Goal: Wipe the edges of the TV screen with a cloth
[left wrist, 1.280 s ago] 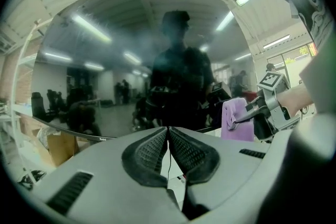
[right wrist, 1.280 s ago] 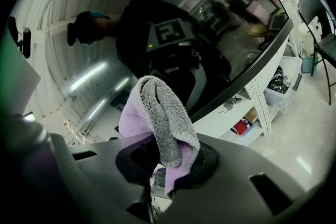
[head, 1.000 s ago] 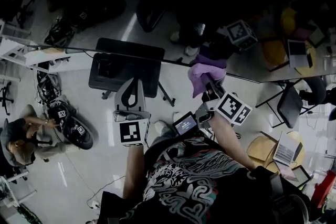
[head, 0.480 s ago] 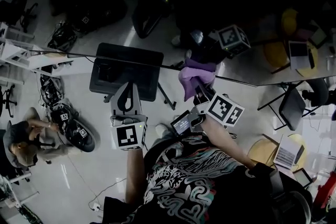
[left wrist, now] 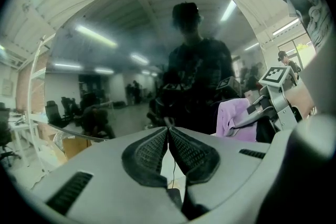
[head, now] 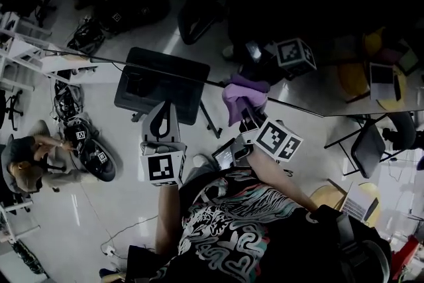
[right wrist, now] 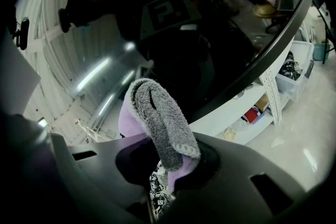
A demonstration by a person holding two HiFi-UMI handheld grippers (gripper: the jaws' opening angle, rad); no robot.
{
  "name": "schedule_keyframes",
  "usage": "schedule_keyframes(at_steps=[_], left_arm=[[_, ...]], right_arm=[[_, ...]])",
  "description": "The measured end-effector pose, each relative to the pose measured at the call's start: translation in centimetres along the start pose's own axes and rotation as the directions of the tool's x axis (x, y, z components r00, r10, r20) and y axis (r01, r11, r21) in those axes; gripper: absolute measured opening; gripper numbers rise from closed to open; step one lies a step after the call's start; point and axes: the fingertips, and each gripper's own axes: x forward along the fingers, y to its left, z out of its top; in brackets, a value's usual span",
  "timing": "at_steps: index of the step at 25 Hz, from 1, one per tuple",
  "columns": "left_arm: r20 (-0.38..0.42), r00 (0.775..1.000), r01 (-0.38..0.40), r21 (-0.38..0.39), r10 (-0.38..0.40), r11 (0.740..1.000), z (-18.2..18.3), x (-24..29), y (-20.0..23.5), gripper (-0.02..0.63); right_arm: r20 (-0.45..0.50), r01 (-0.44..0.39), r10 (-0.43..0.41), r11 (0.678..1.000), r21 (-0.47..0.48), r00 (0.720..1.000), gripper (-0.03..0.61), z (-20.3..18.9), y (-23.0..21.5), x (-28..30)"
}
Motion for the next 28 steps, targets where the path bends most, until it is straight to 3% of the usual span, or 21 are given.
schedule_keyframes(at_steps=[5,12,28], left_arm=[[-0.006,1.000,-0.025,-0.006,0.025,1.000,-1.0,-0.2,2.3,0.021],[-0.032,0.999,-0.028,-0.009,0.028,1.000,-1.4,-0.1,2.3,0.021],[0.000,0.998,0.057,-0.028,-0.057,0.998,-1.5,2.2,6.0,0.021]], right_arm=[[-0.028,-0.010,0.010,1.000,-0.007,1.000,0.078,-1.7,1.0,2.4],[-0.040,-0.013,0.012,1.000,-0.009,0.999,0.077,-1.8,1.3,2.6],[-0.030,0.020,-0.019,0.999,0.030,0.999,0.077,-2.9,3.1,4.3]])
